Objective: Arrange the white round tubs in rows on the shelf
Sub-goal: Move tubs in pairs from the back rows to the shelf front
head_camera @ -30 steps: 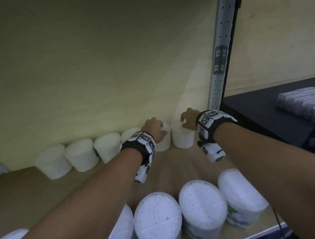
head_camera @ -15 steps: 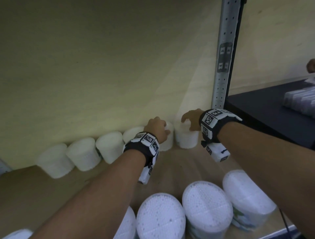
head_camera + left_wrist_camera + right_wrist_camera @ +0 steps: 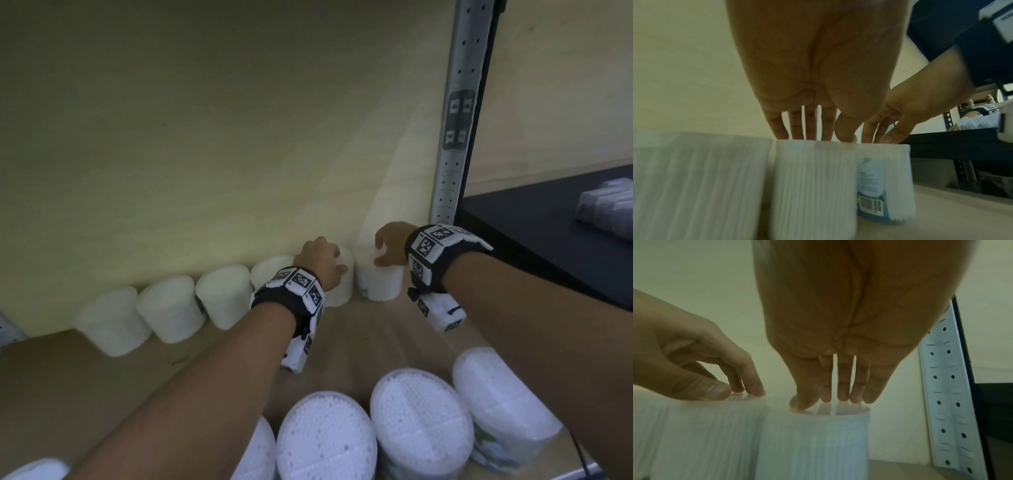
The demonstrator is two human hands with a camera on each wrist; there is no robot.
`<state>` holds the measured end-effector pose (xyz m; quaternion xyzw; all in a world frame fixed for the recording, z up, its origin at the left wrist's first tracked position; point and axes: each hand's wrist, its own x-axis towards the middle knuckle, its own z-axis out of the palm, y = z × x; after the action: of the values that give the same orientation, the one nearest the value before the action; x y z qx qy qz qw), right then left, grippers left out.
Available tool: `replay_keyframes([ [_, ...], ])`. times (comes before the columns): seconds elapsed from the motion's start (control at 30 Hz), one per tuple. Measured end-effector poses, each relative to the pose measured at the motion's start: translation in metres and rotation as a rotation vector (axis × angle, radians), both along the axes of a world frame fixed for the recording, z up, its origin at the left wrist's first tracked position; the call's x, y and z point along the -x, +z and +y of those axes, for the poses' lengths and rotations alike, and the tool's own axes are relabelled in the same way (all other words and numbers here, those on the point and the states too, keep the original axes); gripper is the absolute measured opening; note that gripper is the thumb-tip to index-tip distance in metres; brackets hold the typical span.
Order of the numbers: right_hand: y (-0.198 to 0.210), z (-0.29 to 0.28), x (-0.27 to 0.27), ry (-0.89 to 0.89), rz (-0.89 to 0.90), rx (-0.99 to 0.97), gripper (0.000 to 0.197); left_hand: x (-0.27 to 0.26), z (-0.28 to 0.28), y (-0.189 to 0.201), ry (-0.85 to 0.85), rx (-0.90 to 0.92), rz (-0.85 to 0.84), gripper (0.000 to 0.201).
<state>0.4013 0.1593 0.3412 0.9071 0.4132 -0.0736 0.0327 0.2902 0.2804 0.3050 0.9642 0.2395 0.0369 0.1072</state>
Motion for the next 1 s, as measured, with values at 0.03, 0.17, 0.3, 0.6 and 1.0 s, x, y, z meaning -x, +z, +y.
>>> replay_keyframes([
  [0.03,0.0011,-0.0006,-0.0006,0.009,0.004,0.006,0.048,0.0000,-0.0001,0.0002,-0.004,0.001,0.003,0.045],
  [0.17,0.0023,-0.0028,-0.0033,0.035,0.065,-0.027,0.044,-0.0009,0.0004,-0.0008,-0.002,-0.004,0.001,0.045],
  [0.3,-0.0002,0.0023,-0.0017,-0.003,0.053,-0.078,0.045,-0.0009,0.0022,-0.0017,0.003,0.010,-0.010,0.044],
  [0.6,-0.0063,0.0059,-0.0038,-0.054,-0.031,-0.029,0.053,-0.0013,0.0028,-0.0029,0.003,0.022,-0.021,0.045],
  [1.0,-0.0005,0.0022,-0.0064,0.047,0.045,-0.018,0.046,-0.0001,0.0006,-0.0035,0.016,0.033,-0.052,0.043],
])
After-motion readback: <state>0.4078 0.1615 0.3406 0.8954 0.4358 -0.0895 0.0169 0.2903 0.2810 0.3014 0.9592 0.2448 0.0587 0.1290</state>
